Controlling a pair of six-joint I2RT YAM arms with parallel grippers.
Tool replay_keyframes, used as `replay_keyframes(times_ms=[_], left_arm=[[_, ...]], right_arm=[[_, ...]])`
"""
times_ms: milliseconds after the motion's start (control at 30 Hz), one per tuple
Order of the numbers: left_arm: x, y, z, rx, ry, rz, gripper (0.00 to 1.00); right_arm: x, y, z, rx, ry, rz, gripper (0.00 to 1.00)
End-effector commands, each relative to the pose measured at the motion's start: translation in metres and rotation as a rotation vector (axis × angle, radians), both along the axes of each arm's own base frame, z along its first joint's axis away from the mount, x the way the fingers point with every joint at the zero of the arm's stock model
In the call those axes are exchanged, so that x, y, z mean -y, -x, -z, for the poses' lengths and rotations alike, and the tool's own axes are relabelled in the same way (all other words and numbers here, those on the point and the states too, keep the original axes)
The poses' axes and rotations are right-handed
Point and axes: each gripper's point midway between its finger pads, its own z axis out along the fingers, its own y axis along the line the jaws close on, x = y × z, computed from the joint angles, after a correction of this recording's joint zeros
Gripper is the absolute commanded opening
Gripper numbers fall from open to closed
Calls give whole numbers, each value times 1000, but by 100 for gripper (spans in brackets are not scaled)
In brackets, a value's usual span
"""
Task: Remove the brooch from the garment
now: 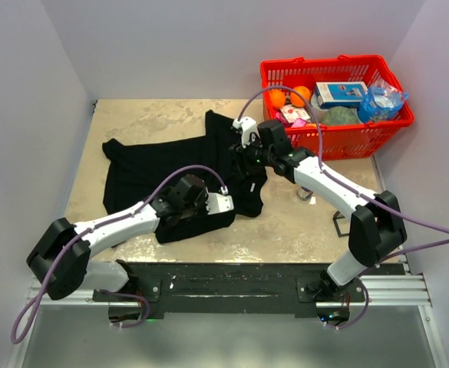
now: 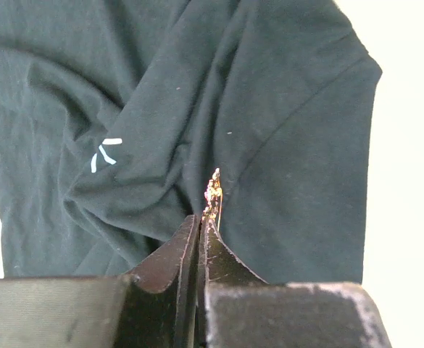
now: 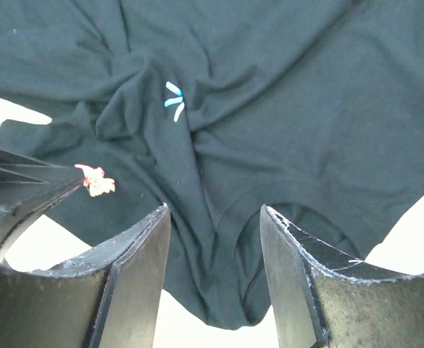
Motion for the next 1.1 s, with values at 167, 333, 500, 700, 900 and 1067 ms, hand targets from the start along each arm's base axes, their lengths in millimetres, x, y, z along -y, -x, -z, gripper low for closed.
replay_keyframes(times_ms=[167,333,500,700,900,1067], left_arm=[[12,33,15,-75,46,20,8],[15,61,23,-223,54,72,35],[18,94,3,-332,108,168,52],[9,68,-38,-270,201,73,53],[-38,18,-69,-312,366,-222,52],[-44,18,-69,-437,550,-383,50]], right_arm=[[-1,23,-7,29,-56,-32,56],[-5,30,-3,24,-46,-79,57],[-13,33,-7,45,-43,-113,59],[-27,48,5,34,-26,-186,59],[-62,87,27,-44,-78,-389,55],[-80,107,54,-74,-46,-479,54]])
